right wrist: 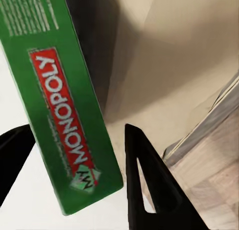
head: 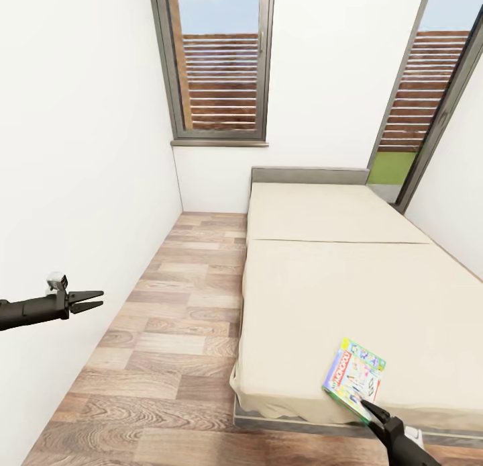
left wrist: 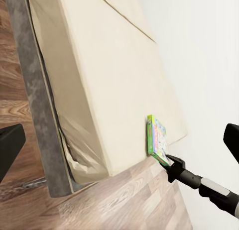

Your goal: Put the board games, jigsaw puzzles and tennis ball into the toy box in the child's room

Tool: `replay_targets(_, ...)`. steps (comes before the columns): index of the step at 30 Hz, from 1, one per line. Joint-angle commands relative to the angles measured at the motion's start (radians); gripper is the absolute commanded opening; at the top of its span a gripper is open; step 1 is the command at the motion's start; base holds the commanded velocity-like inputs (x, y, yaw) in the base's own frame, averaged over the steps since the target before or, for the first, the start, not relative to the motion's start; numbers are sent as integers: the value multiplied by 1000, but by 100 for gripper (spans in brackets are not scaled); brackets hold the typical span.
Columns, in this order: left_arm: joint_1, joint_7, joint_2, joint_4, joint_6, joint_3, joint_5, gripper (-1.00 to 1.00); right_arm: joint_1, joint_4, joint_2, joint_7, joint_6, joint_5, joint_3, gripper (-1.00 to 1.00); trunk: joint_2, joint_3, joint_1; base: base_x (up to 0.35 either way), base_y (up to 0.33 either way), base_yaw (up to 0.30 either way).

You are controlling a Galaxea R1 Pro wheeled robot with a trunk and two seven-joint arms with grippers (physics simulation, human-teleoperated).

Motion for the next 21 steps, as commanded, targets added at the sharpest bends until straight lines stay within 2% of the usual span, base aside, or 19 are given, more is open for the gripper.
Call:
replay_targets(1,0,-4,0,0,11,0,-1,100,-1,0,1,1,4,4,-3,-100,7,2,-4,0,0,0)
replay_targets(9,0,-4,0,0,11,0,-1,100,0,-3,3,21,5,4,-2,-100,63,27,-35,0,0,0)
replay_targets(21,0,-4,-7,0,12,-23,-1,100,1,-39,3,168,3,7,0,-100,147,65,-81,0,0,0)
